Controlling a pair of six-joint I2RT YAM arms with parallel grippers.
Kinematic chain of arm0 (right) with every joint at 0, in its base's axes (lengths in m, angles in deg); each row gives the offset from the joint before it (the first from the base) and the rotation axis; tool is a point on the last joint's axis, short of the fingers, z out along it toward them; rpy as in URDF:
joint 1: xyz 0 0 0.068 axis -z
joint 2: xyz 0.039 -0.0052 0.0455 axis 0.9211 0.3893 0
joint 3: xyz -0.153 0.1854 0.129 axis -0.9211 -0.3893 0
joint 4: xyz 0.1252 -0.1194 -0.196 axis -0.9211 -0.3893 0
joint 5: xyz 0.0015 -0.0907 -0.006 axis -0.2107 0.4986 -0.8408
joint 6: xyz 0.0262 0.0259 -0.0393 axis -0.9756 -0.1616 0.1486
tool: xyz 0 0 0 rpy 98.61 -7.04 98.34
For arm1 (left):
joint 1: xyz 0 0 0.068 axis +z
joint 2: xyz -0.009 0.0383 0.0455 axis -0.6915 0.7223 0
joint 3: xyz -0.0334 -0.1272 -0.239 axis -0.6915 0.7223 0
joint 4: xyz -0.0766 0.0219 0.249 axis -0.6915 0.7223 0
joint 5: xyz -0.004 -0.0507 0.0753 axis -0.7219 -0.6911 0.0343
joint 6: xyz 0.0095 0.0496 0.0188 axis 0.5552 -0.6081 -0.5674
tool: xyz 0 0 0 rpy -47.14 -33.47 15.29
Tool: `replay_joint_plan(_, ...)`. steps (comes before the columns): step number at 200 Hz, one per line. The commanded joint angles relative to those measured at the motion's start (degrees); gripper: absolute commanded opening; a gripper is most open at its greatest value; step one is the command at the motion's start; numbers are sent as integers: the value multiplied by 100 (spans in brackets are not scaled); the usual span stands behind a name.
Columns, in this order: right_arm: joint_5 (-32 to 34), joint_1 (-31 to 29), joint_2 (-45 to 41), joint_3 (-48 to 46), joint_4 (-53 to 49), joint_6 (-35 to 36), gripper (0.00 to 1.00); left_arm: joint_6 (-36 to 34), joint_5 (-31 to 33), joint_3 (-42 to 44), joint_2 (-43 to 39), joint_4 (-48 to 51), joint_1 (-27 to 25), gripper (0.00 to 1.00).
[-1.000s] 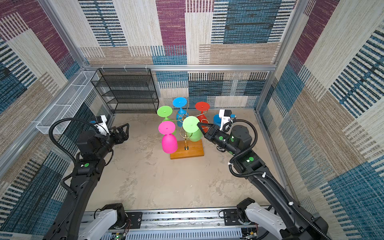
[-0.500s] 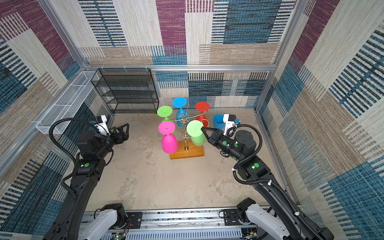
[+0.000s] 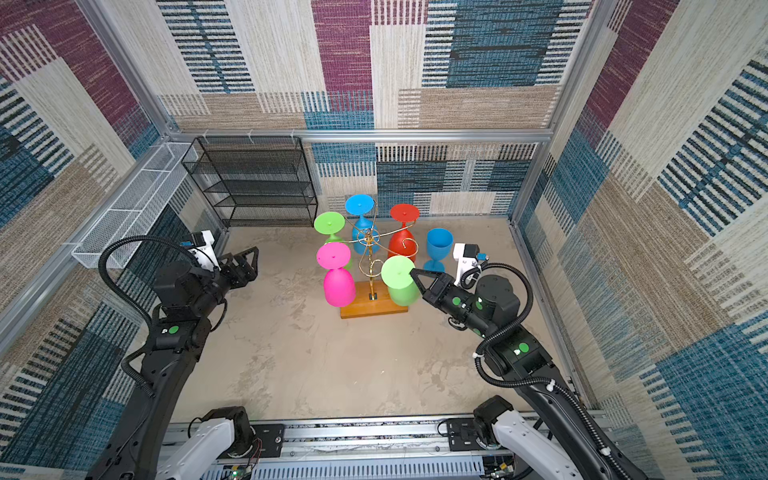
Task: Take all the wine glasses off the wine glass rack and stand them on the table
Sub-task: 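Lift the green glass up and off the rack with the right gripper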
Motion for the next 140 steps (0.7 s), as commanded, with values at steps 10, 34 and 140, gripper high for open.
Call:
replay_joint_plan(10,203,-2,-192,-172,-496,22,0,32,56,-2,3,-116,10,85)
replay_joint_plan(34,475,29,-370,-332,-513,-67,0,44,47,-3,1,-123,10,85)
replay_joint_plan(140,2340,151,-442,604,-558,899,0,303,-149,-260,8,-20,10,79)
